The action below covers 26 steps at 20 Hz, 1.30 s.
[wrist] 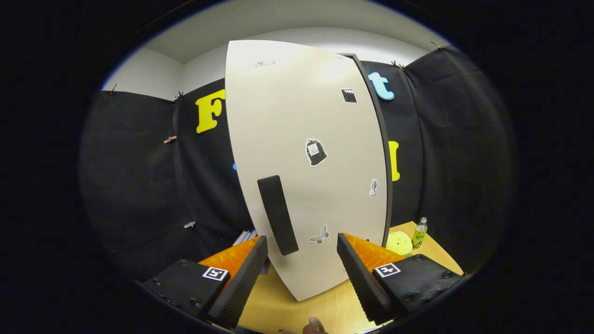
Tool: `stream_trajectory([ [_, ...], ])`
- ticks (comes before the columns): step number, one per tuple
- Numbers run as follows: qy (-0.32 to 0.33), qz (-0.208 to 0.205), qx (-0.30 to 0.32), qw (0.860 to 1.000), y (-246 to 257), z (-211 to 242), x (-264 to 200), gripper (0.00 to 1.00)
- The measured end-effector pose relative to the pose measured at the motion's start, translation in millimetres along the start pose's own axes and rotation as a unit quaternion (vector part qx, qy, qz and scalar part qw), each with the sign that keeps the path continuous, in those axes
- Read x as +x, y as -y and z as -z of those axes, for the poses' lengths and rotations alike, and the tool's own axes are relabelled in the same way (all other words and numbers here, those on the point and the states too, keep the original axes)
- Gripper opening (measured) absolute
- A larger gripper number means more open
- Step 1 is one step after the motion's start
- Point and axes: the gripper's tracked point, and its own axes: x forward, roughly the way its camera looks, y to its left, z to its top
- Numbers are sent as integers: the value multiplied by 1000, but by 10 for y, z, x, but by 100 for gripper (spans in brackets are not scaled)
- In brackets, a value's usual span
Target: Open the shoe cabinet door, grab the shoes and put them into the shoe cabinet, then close the shoe cabinet door.
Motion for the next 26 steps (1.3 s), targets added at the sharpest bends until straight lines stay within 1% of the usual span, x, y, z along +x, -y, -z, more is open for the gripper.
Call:
stream_trajectory([
  [5, 12, 3, -8, 1000, -96, -36, -45, 98],
  [26, 14, 2, -26, 1000, -13, -119, 18, 98],
])
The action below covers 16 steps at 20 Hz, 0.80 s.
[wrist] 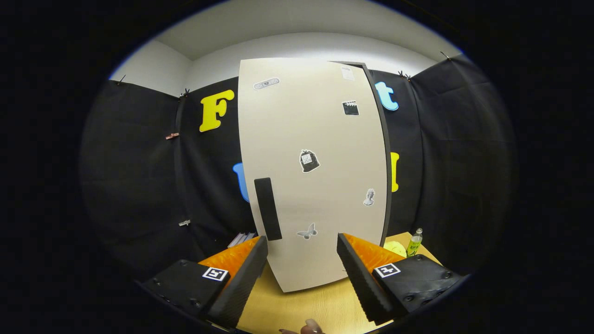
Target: Open the shoe cabinet door, grab the shoes and put them into the shoe cabinet, then close the shoe cabinet door.
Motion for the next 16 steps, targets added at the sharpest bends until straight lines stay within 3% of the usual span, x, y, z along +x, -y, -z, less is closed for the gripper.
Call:
stream_trajectory([
  [16, 0, 5, -2, 1000, 44, -4, -2, 98],
])
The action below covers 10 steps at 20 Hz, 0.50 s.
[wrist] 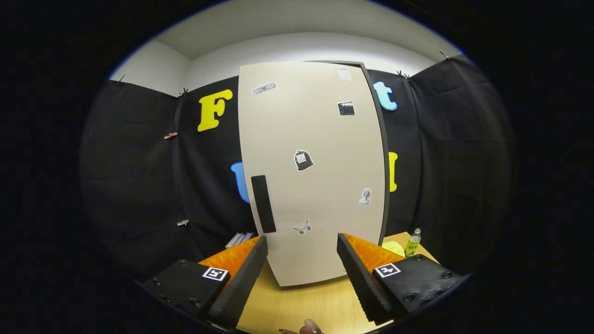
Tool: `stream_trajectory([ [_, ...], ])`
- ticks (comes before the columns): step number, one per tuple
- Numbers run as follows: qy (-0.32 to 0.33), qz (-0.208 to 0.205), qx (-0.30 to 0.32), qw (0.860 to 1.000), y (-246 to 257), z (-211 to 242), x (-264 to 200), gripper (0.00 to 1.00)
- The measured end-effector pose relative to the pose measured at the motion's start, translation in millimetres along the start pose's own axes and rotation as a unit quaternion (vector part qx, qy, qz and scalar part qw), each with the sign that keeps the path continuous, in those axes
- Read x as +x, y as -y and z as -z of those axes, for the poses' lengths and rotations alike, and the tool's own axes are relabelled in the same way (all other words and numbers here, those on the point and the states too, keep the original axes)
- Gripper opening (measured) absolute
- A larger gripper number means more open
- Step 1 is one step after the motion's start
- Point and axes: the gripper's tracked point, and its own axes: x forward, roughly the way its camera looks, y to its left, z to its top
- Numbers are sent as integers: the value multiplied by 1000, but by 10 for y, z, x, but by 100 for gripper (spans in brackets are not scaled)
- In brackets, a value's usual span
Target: Open the shoe cabinet door, grab the shoes and put them into the shoe cabinet, then close the shoe cabinet door.
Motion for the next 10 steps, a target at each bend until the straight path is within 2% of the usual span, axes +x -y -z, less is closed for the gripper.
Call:
stream_trajectory([
  [10, 3, 3, -1, 1000, -9, -19, -46, 98],
])
